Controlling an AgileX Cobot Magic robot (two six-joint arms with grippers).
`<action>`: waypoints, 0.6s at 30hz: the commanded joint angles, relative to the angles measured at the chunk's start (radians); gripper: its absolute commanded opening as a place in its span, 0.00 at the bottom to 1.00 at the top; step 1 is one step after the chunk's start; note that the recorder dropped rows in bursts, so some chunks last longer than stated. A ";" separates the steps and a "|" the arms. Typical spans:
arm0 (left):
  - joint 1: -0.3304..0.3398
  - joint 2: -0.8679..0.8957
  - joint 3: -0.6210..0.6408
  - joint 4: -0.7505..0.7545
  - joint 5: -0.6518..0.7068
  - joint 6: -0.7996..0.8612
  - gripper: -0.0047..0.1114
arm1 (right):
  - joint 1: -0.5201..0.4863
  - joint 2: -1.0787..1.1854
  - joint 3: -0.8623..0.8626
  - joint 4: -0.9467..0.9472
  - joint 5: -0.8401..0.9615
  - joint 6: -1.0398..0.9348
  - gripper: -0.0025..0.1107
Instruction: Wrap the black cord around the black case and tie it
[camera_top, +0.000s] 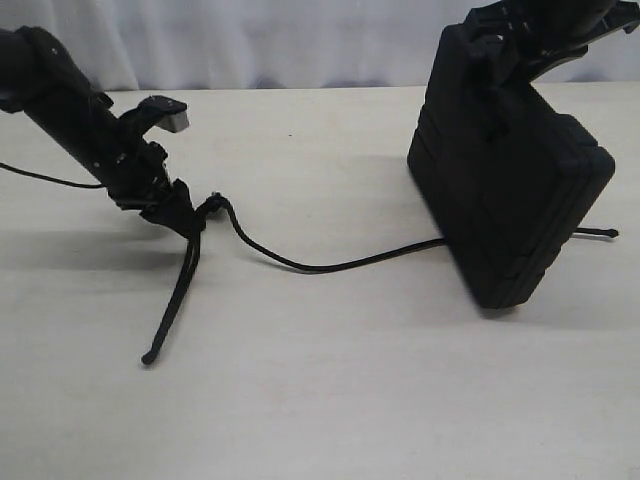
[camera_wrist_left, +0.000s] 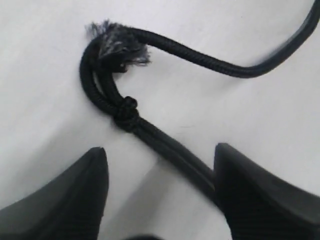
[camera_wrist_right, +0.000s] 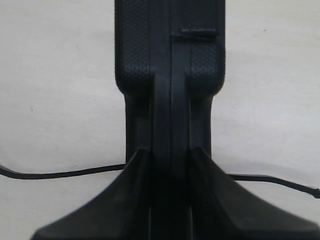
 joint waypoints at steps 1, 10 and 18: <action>0.003 -0.053 -0.035 0.133 -0.004 0.018 0.53 | -0.004 0.003 0.004 -0.007 0.025 -0.014 0.06; -0.090 -0.064 -0.033 0.293 0.087 0.712 0.42 | -0.004 0.003 0.004 -0.007 0.023 -0.021 0.06; -0.212 -0.053 -0.033 0.454 -0.084 0.827 0.42 | -0.004 0.003 0.004 -0.013 0.018 -0.020 0.06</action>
